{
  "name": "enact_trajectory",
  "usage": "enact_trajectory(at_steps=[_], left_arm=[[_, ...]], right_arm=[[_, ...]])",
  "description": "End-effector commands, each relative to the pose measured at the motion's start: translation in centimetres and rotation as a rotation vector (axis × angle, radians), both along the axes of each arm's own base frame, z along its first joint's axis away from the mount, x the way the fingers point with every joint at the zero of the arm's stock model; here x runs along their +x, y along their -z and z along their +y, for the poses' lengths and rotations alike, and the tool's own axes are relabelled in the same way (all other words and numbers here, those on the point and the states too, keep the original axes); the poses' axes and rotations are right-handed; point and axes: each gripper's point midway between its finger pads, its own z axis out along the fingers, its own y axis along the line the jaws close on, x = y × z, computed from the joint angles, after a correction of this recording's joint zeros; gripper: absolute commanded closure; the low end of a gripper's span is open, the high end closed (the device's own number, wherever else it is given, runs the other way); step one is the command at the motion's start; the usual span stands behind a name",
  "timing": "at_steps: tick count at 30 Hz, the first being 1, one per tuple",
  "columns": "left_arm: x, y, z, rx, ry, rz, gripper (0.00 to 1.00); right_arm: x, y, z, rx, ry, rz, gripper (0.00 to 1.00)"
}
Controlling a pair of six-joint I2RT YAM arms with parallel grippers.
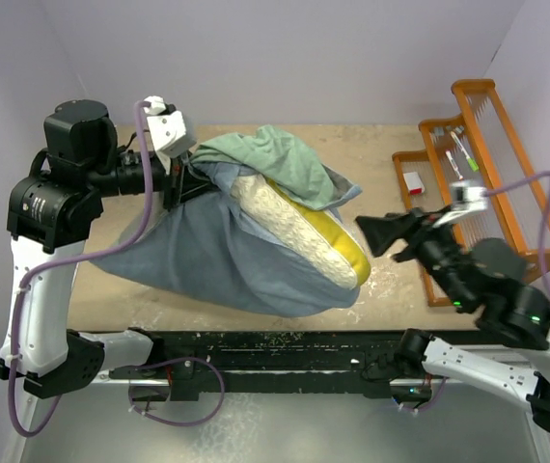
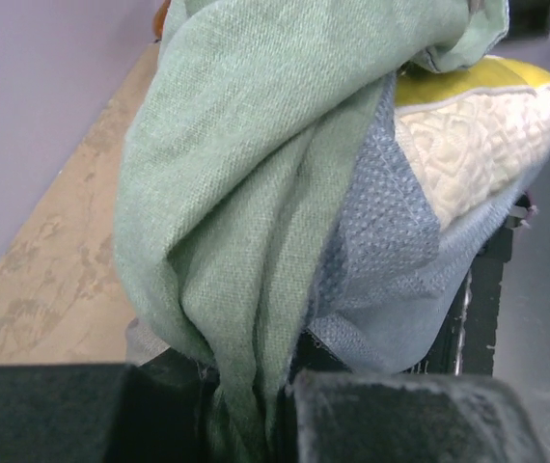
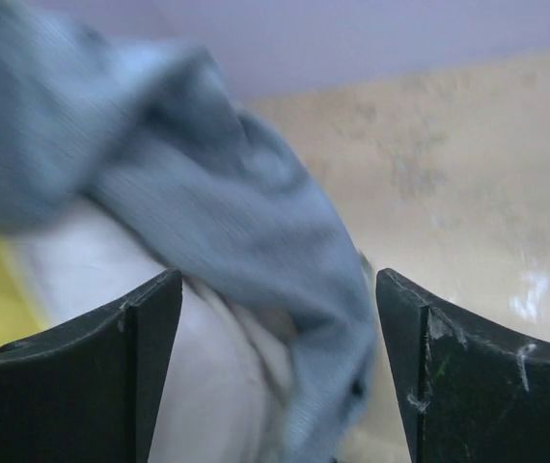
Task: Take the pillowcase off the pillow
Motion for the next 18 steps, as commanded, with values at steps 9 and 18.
enact_trajectory(at_steps=[9,18], left_arm=[[-2.2,-2.7,-0.4,-0.067,0.087,-0.093,1.0],[0.1,-1.3,0.1,-0.028,-0.009,-0.083,1.0]], right_arm=[[-1.7,-9.1,5.1,-0.042,-0.3,-0.194,0.06],[-3.5,-10.0,9.8,-0.01,-0.526,-0.213,0.07]])
